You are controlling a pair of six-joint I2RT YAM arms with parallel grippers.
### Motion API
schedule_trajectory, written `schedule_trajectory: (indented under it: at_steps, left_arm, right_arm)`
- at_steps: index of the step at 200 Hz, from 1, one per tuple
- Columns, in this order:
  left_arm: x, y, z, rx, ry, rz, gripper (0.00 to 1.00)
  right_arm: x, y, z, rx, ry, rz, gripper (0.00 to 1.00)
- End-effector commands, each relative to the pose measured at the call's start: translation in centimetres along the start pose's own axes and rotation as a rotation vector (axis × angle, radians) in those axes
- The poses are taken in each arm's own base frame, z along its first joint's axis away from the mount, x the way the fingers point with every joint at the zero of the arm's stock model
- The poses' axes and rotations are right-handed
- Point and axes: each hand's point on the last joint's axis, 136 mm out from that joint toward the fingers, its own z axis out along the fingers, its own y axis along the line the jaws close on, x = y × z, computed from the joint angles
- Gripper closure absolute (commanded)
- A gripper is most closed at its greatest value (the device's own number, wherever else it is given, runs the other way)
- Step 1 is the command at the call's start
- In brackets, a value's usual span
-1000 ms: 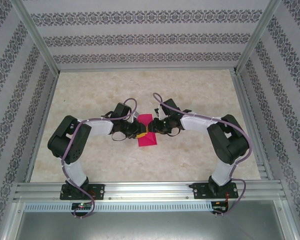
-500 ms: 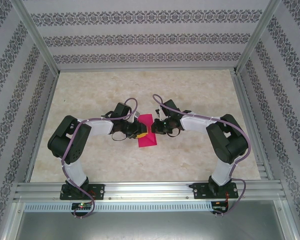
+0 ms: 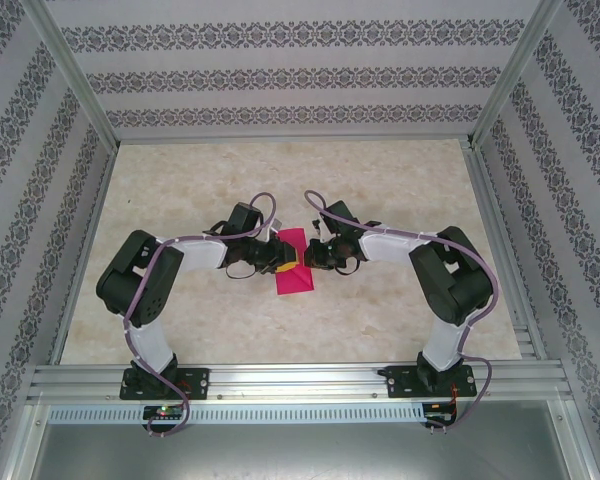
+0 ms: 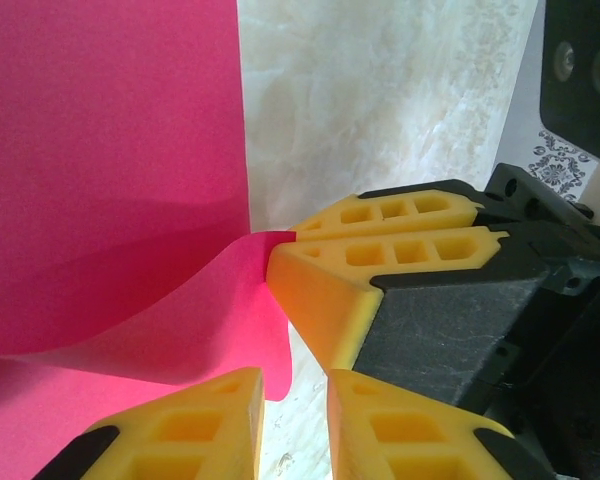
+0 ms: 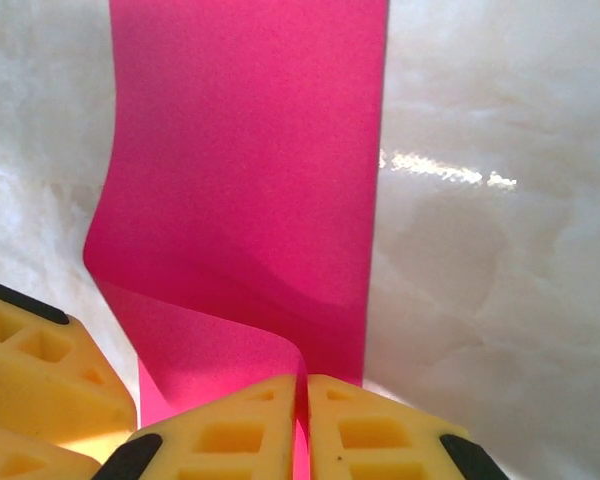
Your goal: Fold a paper plane with a square sheet of paper (pick it up from the middle)
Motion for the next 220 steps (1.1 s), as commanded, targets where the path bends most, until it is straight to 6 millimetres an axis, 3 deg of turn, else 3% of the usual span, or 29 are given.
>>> schedule_trajectory:
  at_steps: [1,220]
  left_arm:
    - [-0.4,-0.8,0.6,0.021,0.008,0.038,0.76]
    - [-0.3,0.7,1.4,-0.011,0.022,0.034,0.77]
  right_arm:
    - [-1.0,0.1,0.3,0.003,-0.020,-0.036,0.88]
    - [-1.5,-0.6,1.4,0.032,-0.010,-0.059,0.88]
